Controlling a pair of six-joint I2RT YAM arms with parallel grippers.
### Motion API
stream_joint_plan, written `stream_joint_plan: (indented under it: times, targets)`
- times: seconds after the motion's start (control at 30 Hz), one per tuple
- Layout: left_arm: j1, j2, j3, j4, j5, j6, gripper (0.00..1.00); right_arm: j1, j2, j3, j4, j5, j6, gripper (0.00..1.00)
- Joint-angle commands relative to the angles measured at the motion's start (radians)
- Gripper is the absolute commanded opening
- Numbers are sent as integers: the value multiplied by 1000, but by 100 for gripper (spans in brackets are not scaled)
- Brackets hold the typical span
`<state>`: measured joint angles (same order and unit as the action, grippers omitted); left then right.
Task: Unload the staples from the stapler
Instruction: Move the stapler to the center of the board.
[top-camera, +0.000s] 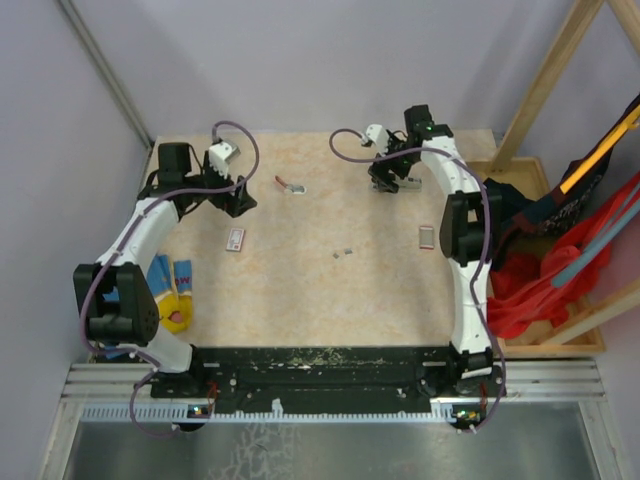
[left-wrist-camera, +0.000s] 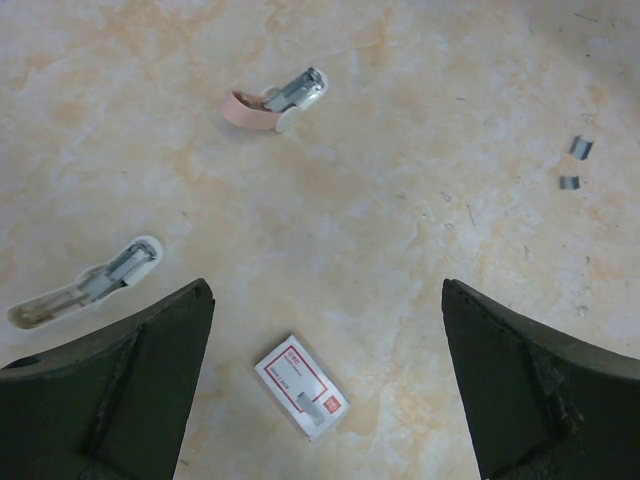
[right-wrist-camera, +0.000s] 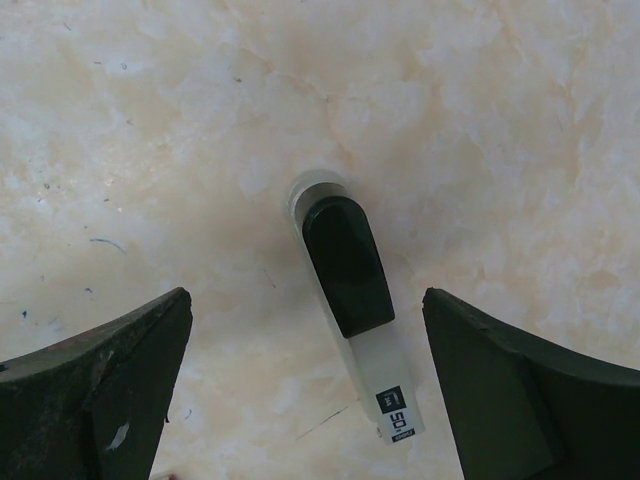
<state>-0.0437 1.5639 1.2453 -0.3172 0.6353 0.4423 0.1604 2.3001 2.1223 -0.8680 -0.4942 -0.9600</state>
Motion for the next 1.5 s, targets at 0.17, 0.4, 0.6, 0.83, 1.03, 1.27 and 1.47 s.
stream_joint_plan:
  times: [0.17, 0.4, 0.6, 0.83, 1.03, 1.27, 1.47]
  targets:
    - [-13, -29, -80, -73, 183, 110, 100, -9, 55, 93, -43, -68, -59, 95]
    - [-42, -65, -135, -86, 223, 192, 100, -10, 142, 173, -42, -79, -54, 91]
    - [-58, -59, -139, -118, 261, 230, 99, -12, 173, 190, -44, -96, -83, 82]
    - [-83, -30, -121, -155, 256, 248, 97, -12, 177, 194, -62, -125, -134, 65]
    - [-87, -14, -121, -169, 272, 260, 96, -12, 164, 176, -82, -137, -165, 56]
    - [-90, -3, -119, -181, 290, 271, 95, -5, 97, 71, -42, -171, -186, 36]
    - [-94, 2, -120, -188, 298, 278, 95, 32, 44, -3, -30, -195, -187, 31]
